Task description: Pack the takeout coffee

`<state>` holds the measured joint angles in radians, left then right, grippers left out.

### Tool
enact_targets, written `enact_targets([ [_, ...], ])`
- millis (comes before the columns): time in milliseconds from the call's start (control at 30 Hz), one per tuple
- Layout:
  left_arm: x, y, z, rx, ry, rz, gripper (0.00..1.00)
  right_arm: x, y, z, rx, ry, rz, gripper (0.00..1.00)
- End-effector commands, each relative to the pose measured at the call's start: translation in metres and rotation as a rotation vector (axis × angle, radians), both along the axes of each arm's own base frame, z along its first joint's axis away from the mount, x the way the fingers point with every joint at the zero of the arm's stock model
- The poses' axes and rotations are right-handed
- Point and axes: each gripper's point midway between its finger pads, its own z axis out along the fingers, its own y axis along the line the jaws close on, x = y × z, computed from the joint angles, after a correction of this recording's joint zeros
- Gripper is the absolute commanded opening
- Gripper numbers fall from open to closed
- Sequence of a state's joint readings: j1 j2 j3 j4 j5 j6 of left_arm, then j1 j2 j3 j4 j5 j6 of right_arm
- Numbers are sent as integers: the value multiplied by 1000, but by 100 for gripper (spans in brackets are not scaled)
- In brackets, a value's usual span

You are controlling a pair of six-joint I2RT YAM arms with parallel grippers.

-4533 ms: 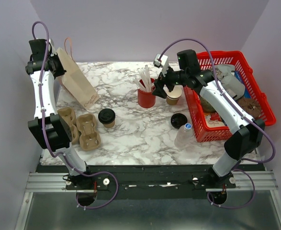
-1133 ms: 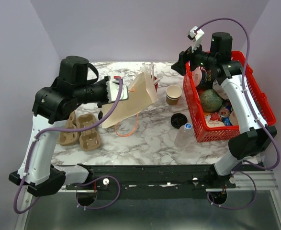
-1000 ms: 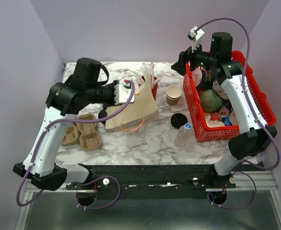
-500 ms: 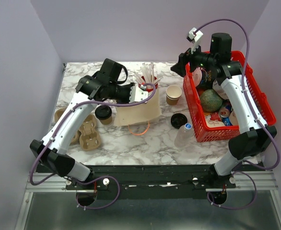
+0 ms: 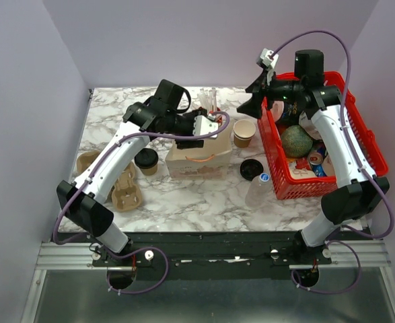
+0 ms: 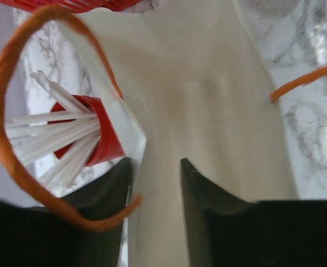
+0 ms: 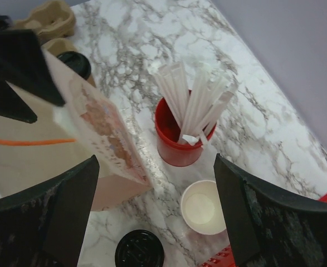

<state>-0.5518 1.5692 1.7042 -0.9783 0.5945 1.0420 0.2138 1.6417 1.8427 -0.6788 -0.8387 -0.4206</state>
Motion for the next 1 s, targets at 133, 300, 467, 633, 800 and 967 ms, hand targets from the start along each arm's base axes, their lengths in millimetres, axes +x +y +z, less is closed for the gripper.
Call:
enact_targets([
  [133,21,-15,51,-137,-92,91,99,-35,23,-11,-32,-33,325,93],
  [300,25,-7,96,-249,-196,184,99,-28,40,-17,-71,-82,362,93],
  [467,39,14,117,-314,-281,324,99,-18,64,-28,-79,-100,392,92],
  [633,46,61,137,-396,-237,551,99,-19,76,-23,-48,-77,387,92],
  [800,50,144,113,-323,-128,898,99,-23,70,-21,-57,-77,340,92],
  [967,18,218,42,-68,137,1072,96,-21,66,-9,-46,-85,272,92],
])
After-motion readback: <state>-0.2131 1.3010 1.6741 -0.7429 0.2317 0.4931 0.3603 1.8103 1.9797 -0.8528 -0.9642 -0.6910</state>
